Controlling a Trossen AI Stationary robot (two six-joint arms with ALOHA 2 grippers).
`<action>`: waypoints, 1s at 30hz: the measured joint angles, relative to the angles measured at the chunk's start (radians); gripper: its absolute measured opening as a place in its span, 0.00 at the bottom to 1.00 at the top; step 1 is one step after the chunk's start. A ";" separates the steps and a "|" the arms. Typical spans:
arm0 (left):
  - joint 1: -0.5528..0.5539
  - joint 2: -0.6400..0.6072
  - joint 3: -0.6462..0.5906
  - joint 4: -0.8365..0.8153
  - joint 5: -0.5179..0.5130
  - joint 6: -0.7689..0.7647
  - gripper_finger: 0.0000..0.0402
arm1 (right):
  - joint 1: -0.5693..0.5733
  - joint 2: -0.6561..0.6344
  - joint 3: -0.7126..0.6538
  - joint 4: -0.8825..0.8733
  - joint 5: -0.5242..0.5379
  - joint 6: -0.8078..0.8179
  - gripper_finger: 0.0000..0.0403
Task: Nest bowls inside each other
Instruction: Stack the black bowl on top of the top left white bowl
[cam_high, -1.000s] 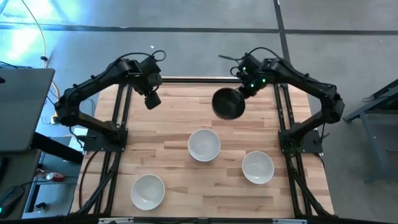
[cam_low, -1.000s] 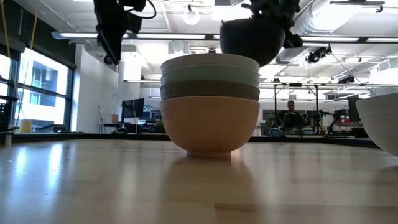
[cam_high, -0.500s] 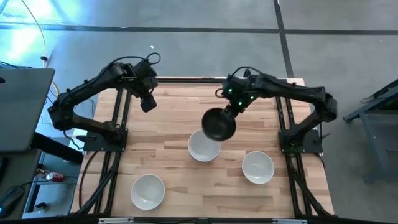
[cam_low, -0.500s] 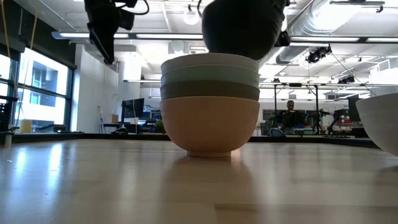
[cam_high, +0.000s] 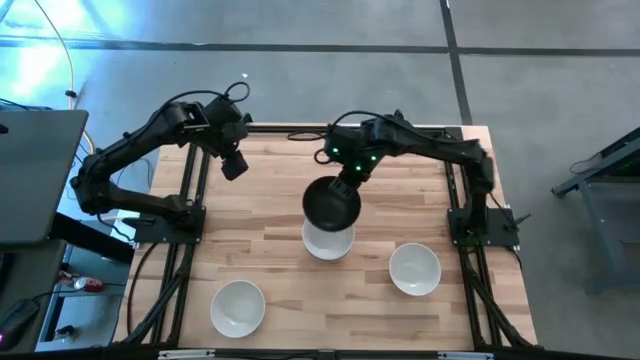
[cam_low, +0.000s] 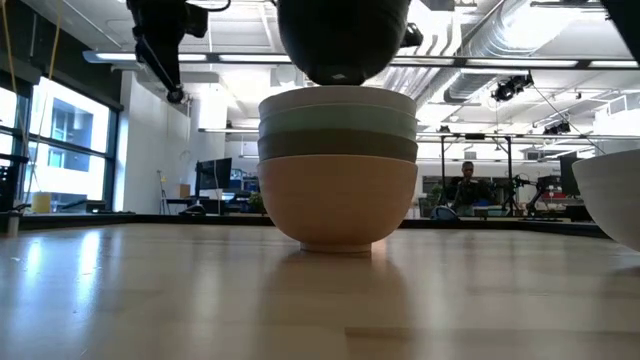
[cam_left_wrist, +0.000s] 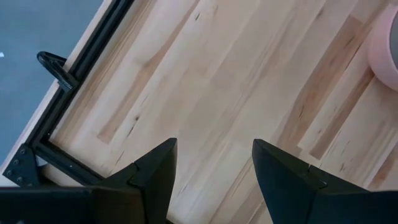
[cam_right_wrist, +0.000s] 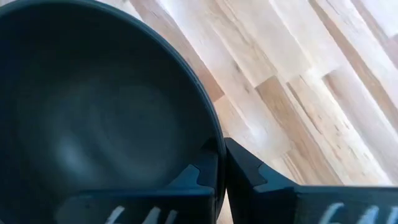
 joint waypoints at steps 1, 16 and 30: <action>0.000 -0.004 0.000 0.000 -0.001 -0.001 0.50 | 0.004 0.026 0.042 -0.027 0.006 -0.006 0.00; 0.000 -0.069 0.000 0.000 -0.011 -0.002 0.50 | 0.086 0.152 0.104 -0.069 -0.017 -0.006 0.00; 0.000 -0.073 0.000 0.001 -0.011 -0.002 0.50 | 0.118 0.152 0.104 -0.068 0.067 0.013 0.00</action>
